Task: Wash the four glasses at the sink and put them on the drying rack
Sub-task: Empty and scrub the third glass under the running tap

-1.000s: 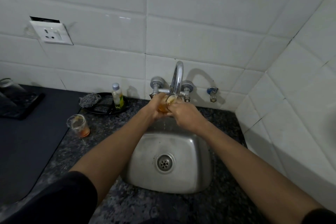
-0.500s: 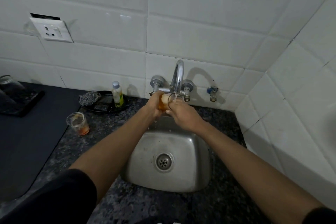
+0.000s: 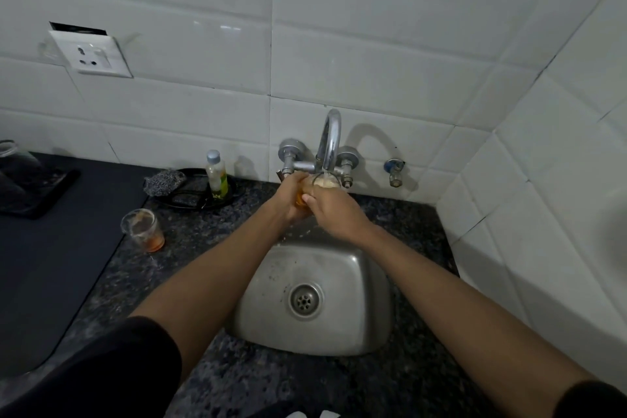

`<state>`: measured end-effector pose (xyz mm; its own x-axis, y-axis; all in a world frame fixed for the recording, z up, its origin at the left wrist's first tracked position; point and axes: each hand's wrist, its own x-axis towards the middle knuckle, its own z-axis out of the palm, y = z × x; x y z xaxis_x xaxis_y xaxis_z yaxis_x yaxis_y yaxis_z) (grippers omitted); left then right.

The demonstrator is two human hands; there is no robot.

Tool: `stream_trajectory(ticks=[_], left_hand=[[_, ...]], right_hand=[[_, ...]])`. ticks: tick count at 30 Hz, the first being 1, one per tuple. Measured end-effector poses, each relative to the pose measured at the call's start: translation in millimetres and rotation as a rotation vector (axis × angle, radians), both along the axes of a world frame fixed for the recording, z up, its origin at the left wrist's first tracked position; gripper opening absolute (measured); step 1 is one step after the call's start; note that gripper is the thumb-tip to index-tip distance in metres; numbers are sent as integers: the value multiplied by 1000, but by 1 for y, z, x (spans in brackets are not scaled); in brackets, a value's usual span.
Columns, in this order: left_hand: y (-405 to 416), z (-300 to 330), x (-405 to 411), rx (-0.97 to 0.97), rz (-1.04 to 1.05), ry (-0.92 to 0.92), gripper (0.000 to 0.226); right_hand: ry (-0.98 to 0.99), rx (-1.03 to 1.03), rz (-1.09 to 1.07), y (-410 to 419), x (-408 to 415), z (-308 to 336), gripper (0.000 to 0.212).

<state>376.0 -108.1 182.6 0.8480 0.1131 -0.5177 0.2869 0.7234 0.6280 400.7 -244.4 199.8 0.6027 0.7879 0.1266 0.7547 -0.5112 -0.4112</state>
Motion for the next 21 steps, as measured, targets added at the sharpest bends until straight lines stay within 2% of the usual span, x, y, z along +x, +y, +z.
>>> stream_trajectory(ticks=[2,4,5,7,9,10,11,15,17,21], left_hand=[[1,3,-1,17,-10,38,39],[5,5,0,48,-7,70,44],[5,5,0,59,-5,77,42],[4,1,2,68,9,55,42],[1,-3,3,40,2,7,58],[0,-5,3,19,-9,-20,62],[-1,-5,4,4,-21,-46,58],[3,-3,-1,18,-73,-73,30],[3,-8,-2,85,-69,-28,22],[0,-23,-2,199,101,74,64]], right_hand=[[-285,-160,126,-8,6,0,24],[-387,-216,193,-15,10,-3,29],[-325,-198,177,-16,8,-4,27],[-3,-44,84,-10,1,-4,24],[268,109,-55,1,-4,-3,28],[284,137,-96,5,-4,-2,32],[216,123,-88,6,-3,-2,37],[-44,-53,72,-9,0,-12,35],[-23,-4,43,-18,-1,-20,33],[264,162,-100,-28,-8,-32,22]])
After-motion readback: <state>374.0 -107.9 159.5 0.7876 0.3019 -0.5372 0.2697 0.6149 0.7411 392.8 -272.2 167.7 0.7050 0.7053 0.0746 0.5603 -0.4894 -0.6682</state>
